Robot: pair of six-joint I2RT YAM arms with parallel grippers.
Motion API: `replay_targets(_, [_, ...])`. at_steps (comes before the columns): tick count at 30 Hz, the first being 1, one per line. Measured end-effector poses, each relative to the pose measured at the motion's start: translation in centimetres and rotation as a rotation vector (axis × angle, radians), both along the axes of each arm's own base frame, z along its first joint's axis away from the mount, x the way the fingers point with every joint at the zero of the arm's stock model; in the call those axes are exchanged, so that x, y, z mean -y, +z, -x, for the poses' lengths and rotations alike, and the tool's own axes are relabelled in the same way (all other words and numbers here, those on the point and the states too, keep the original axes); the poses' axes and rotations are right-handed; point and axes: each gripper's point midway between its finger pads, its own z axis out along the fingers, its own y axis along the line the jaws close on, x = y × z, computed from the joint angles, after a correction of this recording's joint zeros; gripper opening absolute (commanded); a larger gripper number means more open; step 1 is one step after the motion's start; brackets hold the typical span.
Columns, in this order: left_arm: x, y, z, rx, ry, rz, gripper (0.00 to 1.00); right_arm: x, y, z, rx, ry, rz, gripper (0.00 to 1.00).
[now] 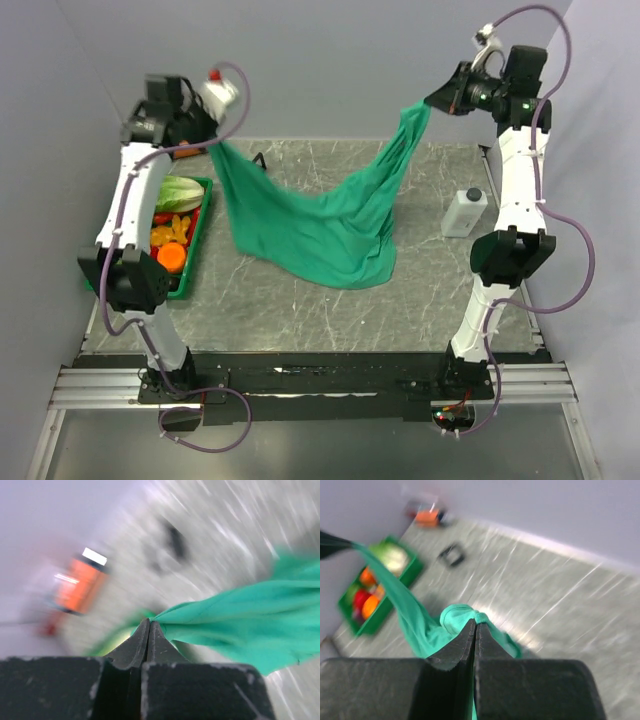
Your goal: Remove the brooch from the garment
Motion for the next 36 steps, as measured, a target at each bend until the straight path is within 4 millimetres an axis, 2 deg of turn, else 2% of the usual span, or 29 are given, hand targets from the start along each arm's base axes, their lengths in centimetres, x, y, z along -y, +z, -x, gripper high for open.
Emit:
replay_targets(3, [-1.1, 8.4, -1.9, 0.225, 0.065, 0.050, 0.01, 1.6, 2.8, -1.5, 0.107, -0.068, 0.020, 0.00])
replay_targets(4, [-1.4, 10.5, -2.0, 0.282, 0.086, 0.066, 0.01, 2.0, 3.6, -1.7, 0.133, -0.087, 0.025, 0.00])
replay_targets(5, [-1.7, 12.2, -1.7, 0.328, 0.104, 0.081, 0.01, 2.4, 4.4, -1.8, 0.161, -0.102, 0.029, 0.00])
replay_targets(8, [-1.8, 15.2, 0.1, 0.406, 0.122, 0.115, 0.01, 3.7, 7.2, -1.5, 0.250, -0.154, 0.029, 0.00])
replay_targets(12, [-2.1, 18.4, 4.7, 0.491, 0.136, 0.140, 0.01, 7.0, 11.2, 0.6, 0.349, -0.245, 0.037, 0.00])
replay_targets(15, [-2.5, 21.4, 9.0, 0.568, 0.137, 0.145, 0.01, 9.2, 14.0, 4.0, 0.427, -0.304, 0.085, 0.00])
replay_targets(17, [-2.8, 23.1, 12.2, 0.618, 0.137, 0.141, 0.01, 9.4, 14.6, 6.7, 0.456, -0.316, 0.133, 0.00])
replay_targets(19, [-3.0, 23.4, 14.9, 0.633, 0.126, 0.121, 0.01, 8.2, 13.2, 10.1, 0.438, -0.288, 0.174, 0.00])
replay_targets(21, [-3.0, 22.3, 17.4, 0.605, 0.098, 0.087, 0.01, 6.8, 10.4, 12.9, 0.402, -0.246, 0.208, 0.00])
replay_targets(23, [-2.7, 18.7, 20.1, 0.502, 0.052, 0.045, 0.01, 5.6, 5.4, 15.9, 0.308, -0.194, 0.235, 0.00])
replay_targets(24, [-2.7, 16.8, 20.9, 0.449, 0.031, 0.023, 0.01, 5.2, 2.2, 17.2, 0.243, -0.172, 0.246, 0.00])
replay_targets(26, [-2.7, 10.2, 23.4, 0.265, -0.027, -0.047, 0.01, 4.7, -4.0, 19.8, 0.110, -0.118, 0.275, 0.00])
replay_targets(28, [-3.1, 4.4, 25.4, 0.109, -0.065, -0.101, 0.01, 4.6, -9.6, 21.8, -0.009, -0.054, 0.321, 0.00])
replay_targets(29, [-3.5, 1.2, 26.6, 0.021, -0.085, -0.139, 0.06, 4.6, -12.9, 23.1, -0.078, -0.008, 0.353, 0.10])
replay_targets(30, [-4.0, -2.9, 28.1, -0.091, -0.114, -0.186, 0.11, 4.7, -15.9, 24.6, -0.146, 0.035, 0.391, 0.17])
replay_targets(31, [-4.5, -5.5, 29.4, -0.166, -0.139, -0.225, 0.24, 5.0, -18.2, 26.0, -0.197, 0.073, 0.428, 0.22])
replay_targets(32, [-4.9, -7.5, 30.6, -0.223, -0.169, -0.261, 0.30, 5.5, -20.8, 27.7, -0.238, 0.123, 0.485, 0.29])
replay_targets(34, [-5.6, -9.9, 32.7, -0.284, -0.226, -0.326, 0.39, 7.2, -24.3, 31.1, -0.309, 0.184, 0.589, 0.40])
replay_targets(36, [-5.9, -10.1, 33.5, -0.282, -0.252, -0.357, 0.44, 8.6, -25.3, 32.8, -0.324, 0.218, 0.670, 0.80])
